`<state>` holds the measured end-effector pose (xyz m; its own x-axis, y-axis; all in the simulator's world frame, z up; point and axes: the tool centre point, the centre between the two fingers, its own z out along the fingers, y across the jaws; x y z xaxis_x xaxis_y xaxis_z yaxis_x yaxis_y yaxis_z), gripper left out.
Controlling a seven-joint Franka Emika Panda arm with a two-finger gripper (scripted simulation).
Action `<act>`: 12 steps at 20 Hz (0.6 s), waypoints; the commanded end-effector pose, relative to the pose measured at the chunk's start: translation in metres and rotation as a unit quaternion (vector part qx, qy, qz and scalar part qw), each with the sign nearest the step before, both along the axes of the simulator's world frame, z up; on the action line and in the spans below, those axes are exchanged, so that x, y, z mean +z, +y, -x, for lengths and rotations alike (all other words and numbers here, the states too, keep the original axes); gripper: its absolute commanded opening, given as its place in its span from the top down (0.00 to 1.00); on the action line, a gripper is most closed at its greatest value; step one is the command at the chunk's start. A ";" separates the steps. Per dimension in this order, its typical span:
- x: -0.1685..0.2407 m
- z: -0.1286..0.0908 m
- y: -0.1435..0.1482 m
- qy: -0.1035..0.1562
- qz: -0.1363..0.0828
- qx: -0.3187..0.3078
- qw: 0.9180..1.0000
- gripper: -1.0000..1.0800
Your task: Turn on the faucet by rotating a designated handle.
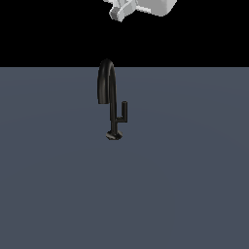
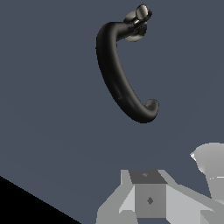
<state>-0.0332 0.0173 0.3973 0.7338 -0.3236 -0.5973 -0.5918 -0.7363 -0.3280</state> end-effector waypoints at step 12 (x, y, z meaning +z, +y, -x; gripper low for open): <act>-0.071 -0.072 -0.015 0.116 -0.114 -0.124 0.979 1.00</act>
<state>0.0310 0.0045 0.3359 0.5188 -0.3212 -0.7923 -0.7969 -0.5173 -0.3120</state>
